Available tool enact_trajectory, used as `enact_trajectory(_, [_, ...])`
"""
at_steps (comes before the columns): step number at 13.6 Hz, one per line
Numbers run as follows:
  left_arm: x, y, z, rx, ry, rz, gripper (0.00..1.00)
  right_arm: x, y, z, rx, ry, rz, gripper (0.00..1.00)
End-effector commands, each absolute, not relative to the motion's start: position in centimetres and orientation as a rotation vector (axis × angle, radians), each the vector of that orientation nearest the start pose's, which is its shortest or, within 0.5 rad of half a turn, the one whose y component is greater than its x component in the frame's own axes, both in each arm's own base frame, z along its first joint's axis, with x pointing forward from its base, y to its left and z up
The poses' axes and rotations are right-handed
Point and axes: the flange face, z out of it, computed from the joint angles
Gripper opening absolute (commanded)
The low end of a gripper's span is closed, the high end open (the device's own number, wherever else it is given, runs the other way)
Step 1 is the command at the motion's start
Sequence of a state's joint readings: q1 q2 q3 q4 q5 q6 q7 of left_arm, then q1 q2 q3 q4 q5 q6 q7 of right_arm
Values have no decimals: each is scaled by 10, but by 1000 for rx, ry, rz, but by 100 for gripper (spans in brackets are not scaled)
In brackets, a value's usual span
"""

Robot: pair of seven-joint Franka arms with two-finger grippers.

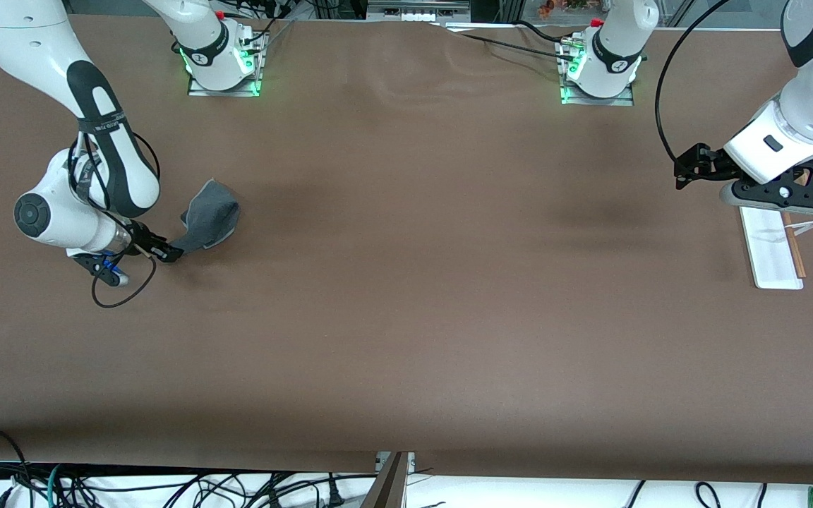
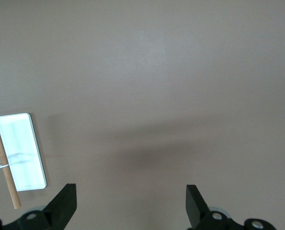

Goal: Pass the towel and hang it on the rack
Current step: 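Close the right gripper on the grey towel and lift it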

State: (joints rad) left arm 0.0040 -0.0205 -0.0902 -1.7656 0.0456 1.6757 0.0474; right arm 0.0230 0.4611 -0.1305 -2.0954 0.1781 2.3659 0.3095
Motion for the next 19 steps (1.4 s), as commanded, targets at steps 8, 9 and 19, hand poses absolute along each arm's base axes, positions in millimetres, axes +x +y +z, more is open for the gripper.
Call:
enact_trajectory(8, [549, -45, 559, -3099, 213, 111, 100, 565, -57, 198, -3009, 742, 285, 0])
enact_trajectory(9, [549, -45, 559, -3099, 215, 111, 100, 571, -54, 210, -3004, 733, 305, 0])
enact_trajectory(19, [549, -45, 559, -3097, 215, 116, 100, 636, 76, 420, -2976, 311, 466, 0])
